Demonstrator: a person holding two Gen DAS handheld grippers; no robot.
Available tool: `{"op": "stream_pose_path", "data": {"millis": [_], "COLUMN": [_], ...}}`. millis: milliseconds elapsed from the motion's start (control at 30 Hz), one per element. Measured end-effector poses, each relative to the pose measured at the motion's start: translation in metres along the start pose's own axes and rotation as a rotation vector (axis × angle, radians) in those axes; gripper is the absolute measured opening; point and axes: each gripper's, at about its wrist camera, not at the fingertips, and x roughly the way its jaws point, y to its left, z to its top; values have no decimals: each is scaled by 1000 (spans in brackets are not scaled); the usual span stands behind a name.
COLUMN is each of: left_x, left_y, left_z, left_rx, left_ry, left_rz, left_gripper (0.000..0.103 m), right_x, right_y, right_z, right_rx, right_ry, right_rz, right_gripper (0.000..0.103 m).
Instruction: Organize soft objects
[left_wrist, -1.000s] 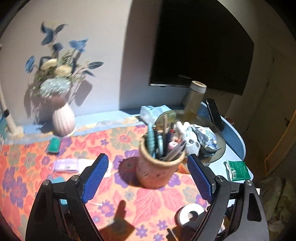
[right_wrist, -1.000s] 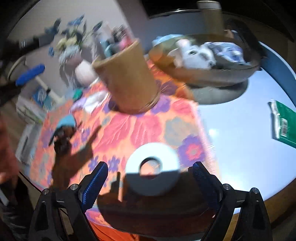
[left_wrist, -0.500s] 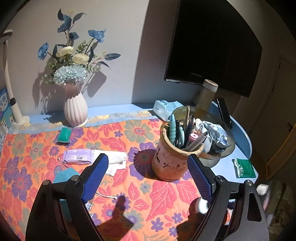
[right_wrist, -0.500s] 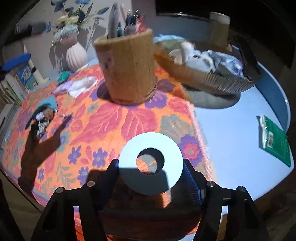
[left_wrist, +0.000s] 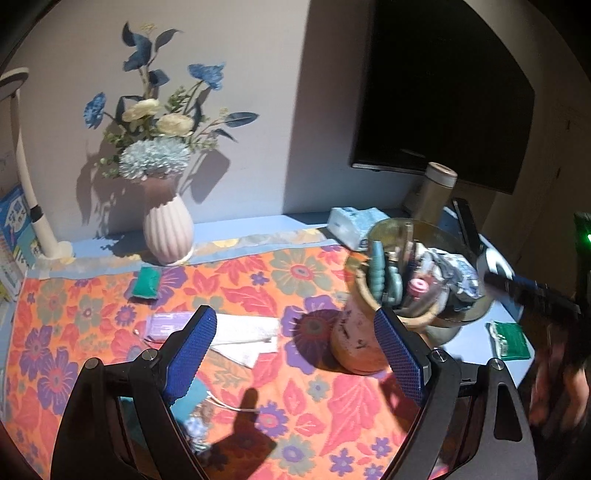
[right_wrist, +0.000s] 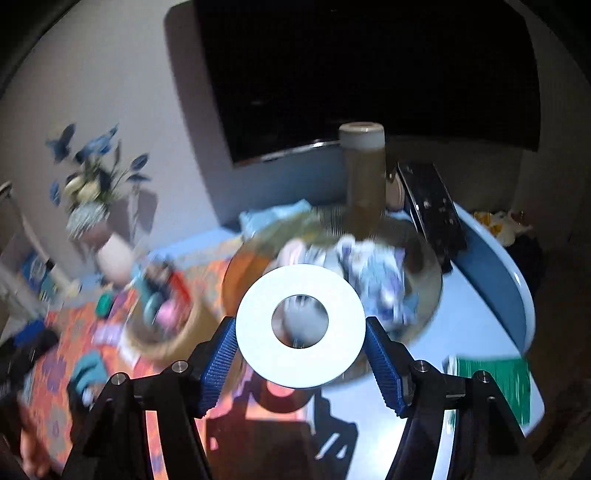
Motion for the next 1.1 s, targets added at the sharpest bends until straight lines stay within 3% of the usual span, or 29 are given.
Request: {"op": "stream_pose_path", "data": {"millis": [100, 167, 267, 433, 733, 1100], "left_x": [1, -1, -7, -25, -62, -71], "left_y": [14, 25, 43, 76, 133, 185], "left_z": [1, 0, -2, -8, -28, -40], "left_rx": [-12, -19, -43, -96, -172, -237], "left_ry": [4, 2, -4, -23, -54, -61], "left_rz": [25, 50, 74, 117, 190, 214], "left_gripper": [86, 86, 86, 86, 86, 86], "right_x": [18, 19, 11, -6, -27, -25], "right_y": [-7, -16, -25, -12, 44, 170], "right_z": [17, 18, 11, -8, -45, -77], "right_rx": [25, 70, 128, 101, 5, -298], "right_ry": [-9, 0, -7, -2, 11, 74], "right_rz": [-41, -16, 17, 25, 122, 258], "right_gripper": [75, 75, 77, 77, 83, 83]}}
